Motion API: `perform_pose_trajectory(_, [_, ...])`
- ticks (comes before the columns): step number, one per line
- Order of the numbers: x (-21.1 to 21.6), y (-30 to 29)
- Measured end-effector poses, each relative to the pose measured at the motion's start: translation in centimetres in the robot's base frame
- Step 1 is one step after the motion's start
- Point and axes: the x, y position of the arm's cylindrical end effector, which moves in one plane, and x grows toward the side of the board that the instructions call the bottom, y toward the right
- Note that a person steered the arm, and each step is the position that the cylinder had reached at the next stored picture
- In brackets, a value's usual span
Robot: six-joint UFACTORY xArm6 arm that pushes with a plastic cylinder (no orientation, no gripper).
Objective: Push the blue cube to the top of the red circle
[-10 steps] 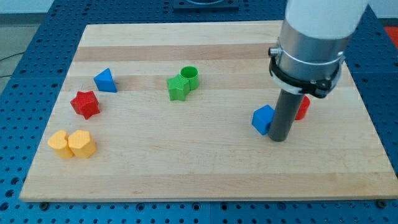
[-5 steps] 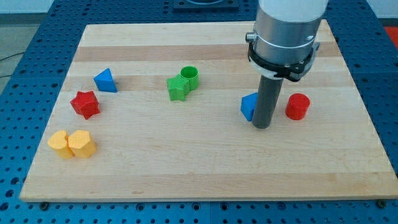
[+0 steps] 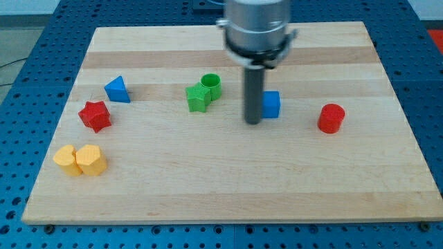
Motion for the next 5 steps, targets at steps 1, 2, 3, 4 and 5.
perform_pose_trajectory(1, [-3.1, 6.1])
perform_pose_trajectory(2, [-2.7, 4.5])
perform_pose_trajectory(3, [-2.6, 2.8])
perform_pose_trajectory(4, [-7.9, 1.9])
perform_pose_trajectory(5, [-10.2, -0.3])
